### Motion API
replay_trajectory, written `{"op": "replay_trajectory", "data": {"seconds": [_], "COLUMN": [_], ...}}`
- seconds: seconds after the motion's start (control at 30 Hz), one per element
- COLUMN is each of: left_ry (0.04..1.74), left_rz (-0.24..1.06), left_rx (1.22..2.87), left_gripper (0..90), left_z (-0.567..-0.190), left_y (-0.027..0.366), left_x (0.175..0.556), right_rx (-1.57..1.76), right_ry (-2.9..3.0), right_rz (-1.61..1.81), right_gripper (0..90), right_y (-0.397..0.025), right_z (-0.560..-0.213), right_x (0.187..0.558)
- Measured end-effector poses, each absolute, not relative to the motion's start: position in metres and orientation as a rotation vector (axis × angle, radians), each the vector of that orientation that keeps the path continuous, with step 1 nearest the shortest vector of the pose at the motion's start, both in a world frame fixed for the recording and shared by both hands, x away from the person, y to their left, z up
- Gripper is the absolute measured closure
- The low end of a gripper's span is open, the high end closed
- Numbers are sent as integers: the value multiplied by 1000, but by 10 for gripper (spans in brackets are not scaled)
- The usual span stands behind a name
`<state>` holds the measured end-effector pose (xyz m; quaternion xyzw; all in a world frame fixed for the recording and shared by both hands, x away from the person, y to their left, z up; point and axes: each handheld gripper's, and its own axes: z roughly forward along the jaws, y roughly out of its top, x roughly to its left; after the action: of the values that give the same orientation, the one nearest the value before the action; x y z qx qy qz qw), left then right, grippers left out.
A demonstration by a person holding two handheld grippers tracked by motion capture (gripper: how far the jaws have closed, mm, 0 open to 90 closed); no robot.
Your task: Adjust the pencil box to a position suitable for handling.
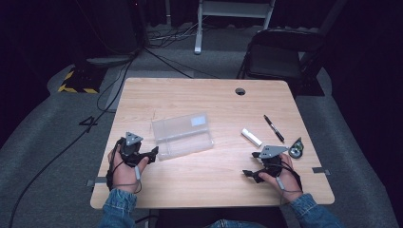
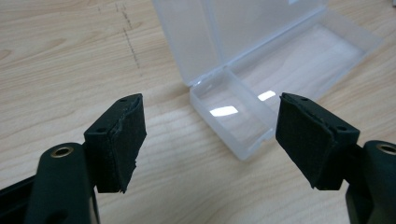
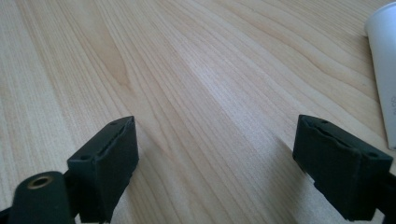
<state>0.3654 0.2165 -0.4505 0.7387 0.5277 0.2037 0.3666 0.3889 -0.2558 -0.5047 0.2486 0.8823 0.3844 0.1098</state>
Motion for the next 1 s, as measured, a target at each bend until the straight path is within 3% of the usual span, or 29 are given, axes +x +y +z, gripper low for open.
{"op": "replay_trajectory", "data": {"seconds": [0.67,1.0], "left_ry": [1428,1377], "left_rz": [488,464], "left_rx": [2044,2155], "left_gripper": [236,273], "left_z": [-478,-485], "left_y": [197,188], "left_x": [400,403], "right_rx": [726,720], "right_ry": [2592,2596], "right_rz": [1135,1134], "right_gripper": [144,144], "right_y": [-256,-256], "right_z": [-505,-505], "right_x": [388,387]}}
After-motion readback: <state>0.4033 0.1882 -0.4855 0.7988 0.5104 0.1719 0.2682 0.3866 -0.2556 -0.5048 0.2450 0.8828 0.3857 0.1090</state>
